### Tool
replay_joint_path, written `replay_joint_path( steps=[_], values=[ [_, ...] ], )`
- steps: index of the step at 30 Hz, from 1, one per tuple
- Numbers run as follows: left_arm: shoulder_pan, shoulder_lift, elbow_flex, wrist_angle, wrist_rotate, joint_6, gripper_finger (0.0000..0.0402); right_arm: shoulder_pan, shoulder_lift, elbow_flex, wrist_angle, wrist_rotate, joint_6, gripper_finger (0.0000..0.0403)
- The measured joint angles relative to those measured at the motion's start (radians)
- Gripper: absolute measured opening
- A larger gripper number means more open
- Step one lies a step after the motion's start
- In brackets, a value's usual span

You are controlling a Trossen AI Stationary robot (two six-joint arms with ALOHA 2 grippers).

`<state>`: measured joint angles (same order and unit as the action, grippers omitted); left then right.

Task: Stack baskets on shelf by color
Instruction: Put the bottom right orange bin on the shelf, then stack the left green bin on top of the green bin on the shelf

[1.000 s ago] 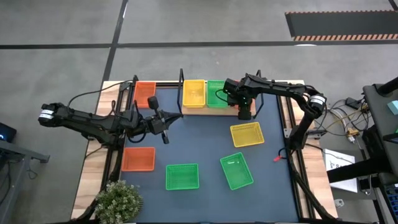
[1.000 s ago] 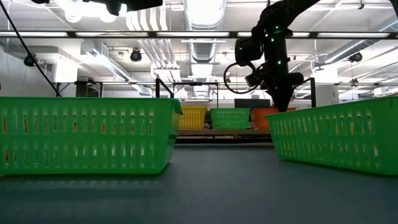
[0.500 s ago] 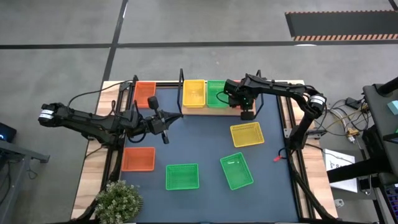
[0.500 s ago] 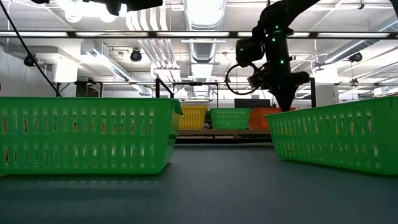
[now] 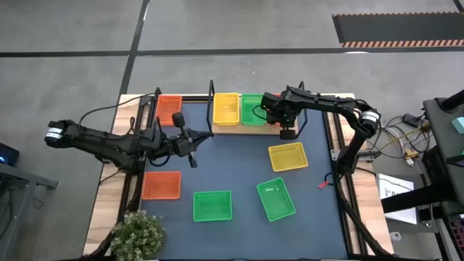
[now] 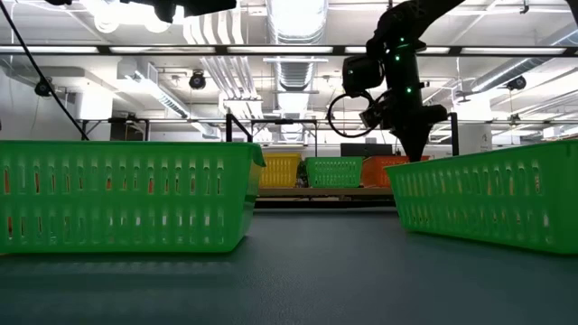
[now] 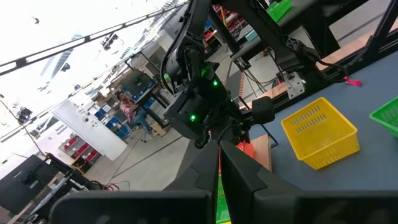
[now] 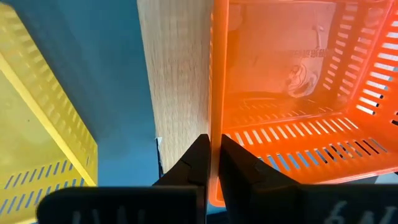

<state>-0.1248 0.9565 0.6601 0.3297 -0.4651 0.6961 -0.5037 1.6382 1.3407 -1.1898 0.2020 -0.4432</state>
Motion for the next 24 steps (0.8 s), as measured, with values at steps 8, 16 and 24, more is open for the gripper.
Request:
replay_joint_path(
  steps=[8,16,24],
  values=[
    [0.000,0.000,0.000,0.000,0.000,0.000,0.0000,0.000,0.000,0.000,-0.001,0.000,0.009,0.0019],
    [0.000,0.000,0.000,0.000,0.000,0.000,0.0000,0.000,0.000,0.000,-0.003,0.000,0.016,0.0027],
    [0.000,0.000,0.000,0.000,0.000,0.000,0.0000,0.000,-0.003,0.000,-0.003,0.000,0.050,0.0084]
  ],
)
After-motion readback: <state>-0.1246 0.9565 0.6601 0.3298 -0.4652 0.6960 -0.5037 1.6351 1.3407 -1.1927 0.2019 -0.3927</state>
